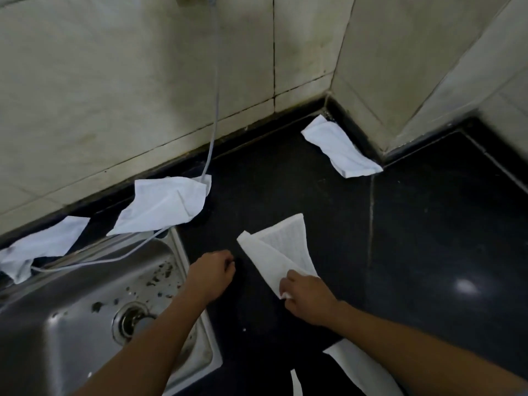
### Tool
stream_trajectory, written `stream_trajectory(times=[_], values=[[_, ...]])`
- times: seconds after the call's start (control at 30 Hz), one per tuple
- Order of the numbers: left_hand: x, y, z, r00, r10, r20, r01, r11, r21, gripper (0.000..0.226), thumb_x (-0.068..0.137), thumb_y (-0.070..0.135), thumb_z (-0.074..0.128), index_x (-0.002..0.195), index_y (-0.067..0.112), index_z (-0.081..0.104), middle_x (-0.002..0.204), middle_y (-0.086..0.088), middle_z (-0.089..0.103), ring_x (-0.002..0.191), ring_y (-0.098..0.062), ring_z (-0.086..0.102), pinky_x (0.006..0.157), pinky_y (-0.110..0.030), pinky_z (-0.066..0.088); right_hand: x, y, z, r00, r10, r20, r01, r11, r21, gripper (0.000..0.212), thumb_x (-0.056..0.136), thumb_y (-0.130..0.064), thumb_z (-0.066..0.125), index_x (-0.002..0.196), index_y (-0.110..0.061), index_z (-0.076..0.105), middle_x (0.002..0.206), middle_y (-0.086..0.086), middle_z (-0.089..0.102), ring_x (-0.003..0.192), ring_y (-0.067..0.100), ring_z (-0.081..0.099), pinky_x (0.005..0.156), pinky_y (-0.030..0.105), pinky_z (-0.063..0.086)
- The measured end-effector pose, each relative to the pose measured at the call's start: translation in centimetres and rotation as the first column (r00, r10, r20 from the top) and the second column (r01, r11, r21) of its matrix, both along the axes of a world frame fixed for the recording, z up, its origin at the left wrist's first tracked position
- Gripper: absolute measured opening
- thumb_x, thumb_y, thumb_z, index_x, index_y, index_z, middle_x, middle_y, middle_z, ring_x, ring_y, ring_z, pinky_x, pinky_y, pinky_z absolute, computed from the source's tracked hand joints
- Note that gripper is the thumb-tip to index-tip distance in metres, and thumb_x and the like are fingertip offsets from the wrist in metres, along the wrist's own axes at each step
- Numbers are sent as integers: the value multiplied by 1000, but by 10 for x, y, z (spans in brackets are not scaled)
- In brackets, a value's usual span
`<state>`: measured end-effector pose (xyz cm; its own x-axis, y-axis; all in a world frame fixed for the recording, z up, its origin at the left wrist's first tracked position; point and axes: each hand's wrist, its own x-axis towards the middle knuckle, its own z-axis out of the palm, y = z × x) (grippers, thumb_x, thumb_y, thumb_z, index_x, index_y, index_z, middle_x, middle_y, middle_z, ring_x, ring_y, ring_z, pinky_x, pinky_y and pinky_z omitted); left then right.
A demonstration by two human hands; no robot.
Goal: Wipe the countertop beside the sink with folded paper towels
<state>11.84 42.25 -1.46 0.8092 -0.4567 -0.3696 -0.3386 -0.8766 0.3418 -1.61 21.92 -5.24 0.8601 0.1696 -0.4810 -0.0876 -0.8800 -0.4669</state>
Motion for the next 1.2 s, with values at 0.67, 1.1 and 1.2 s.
stream_trajectory(times=[0.67, 1.1, 1.2], values=[[2, -51, -34, 942, -311, 125, 273, 928, 253, 40, 91, 20, 47, 131, 19, 47, 125, -9, 51, 116, -29, 43, 98, -40, 33, 85, -51, -1, 846, -533, 36, 533, 839, -111, 33, 91, -25, 58, 122, -19, 49, 96, 4, 63, 78, 18, 58, 64, 30, 47], [28, -45, -31, 865, -344, 366, 304, 938, 165, 15, 69, 14, 63, 77, 15, 75, 93, -8, 61, 87, -31, 54, 70, -36, 41, 66, -118, 2, 837, -533, 122, 546, 825, -147, 17, 90, -23, 54, 107, -19, 54, 98, 4, 63, 85, 24, 61, 68, 31, 43], [25, -54, -25, 904, -294, 312, 227, 946, 231, 24, 69, 9, 69, 92, 10, 72, 114, -18, 59, 102, -39, 54, 80, -44, 45, 63, -116, 2, 868, -477, 139, 496, 849, -182, 21, 93, -27, 52, 113, -19, 55, 112, 5, 55, 92, 26, 60, 71, 31, 41]])
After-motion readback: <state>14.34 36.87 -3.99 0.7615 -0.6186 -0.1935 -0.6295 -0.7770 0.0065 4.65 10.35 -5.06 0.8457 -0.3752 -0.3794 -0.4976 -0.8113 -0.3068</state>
